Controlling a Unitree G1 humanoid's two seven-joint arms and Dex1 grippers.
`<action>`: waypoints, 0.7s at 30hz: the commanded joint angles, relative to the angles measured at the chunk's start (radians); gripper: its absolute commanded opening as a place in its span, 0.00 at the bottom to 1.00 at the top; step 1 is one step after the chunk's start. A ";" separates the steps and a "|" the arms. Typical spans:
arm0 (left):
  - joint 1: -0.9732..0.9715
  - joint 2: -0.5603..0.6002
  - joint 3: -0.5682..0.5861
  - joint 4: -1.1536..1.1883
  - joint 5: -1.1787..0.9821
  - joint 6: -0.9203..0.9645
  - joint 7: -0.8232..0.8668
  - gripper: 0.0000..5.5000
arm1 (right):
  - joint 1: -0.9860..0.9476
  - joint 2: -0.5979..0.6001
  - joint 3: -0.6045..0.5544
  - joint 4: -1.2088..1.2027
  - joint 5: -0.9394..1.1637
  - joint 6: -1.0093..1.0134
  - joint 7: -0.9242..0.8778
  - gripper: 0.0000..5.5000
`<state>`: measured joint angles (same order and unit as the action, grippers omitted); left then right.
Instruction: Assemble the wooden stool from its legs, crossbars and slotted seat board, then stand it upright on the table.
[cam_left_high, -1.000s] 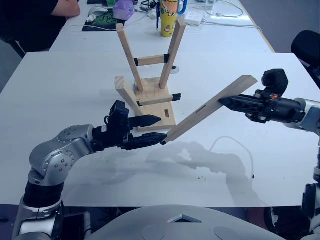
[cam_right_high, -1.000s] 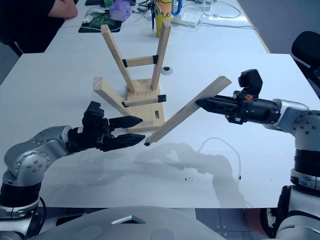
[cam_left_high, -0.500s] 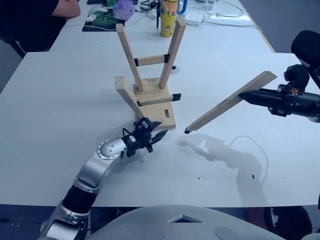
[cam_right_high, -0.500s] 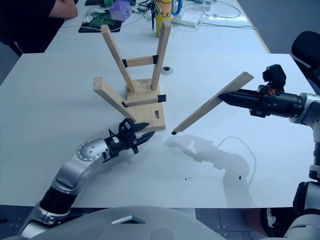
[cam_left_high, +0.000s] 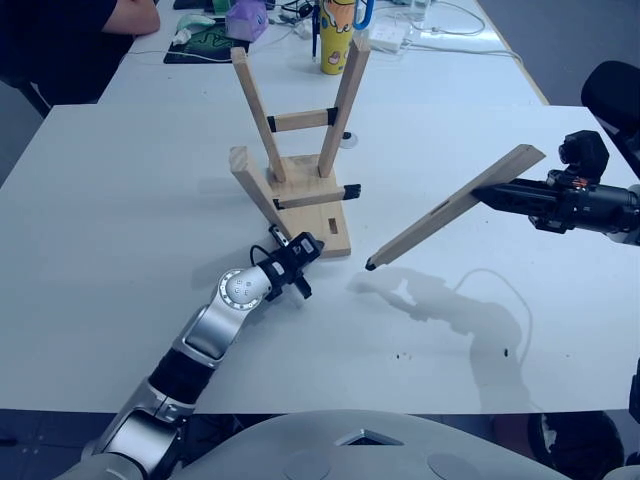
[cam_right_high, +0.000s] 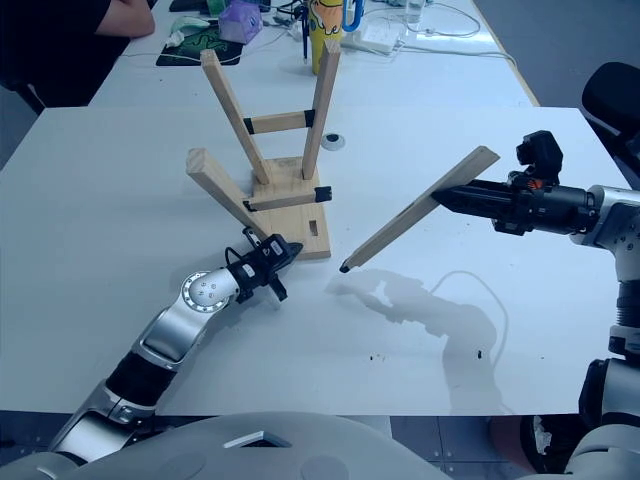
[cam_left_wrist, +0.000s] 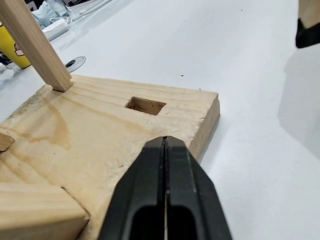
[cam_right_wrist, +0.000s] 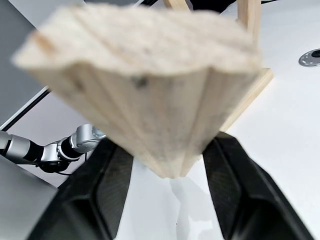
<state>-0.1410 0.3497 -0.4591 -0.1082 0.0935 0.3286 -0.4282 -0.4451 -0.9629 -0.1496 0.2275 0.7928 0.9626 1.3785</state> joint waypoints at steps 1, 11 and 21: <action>0.065 0.087 0.016 0.041 0.063 0.119 -0.016 0.00 | -0.033 0.014 -0.021 -0.026 0.012 0.008 -0.014 0.38; 0.116 0.080 0.131 0.055 -0.049 0.123 -0.068 0.00 | -0.012 0.178 -0.093 -0.117 0.037 -0.080 -0.142 0.38; 0.086 -0.001 0.202 0.110 -0.178 0.182 -0.084 0.00 | -0.137 0.353 0.093 -0.029 -0.154 -0.345 -0.159 0.38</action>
<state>-0.1027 0.3509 -0.2473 -0.0796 -0.0958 0.4105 -0.5144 -0.5371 -0.6170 -0.0931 0.1610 0.6843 0.6650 1.1904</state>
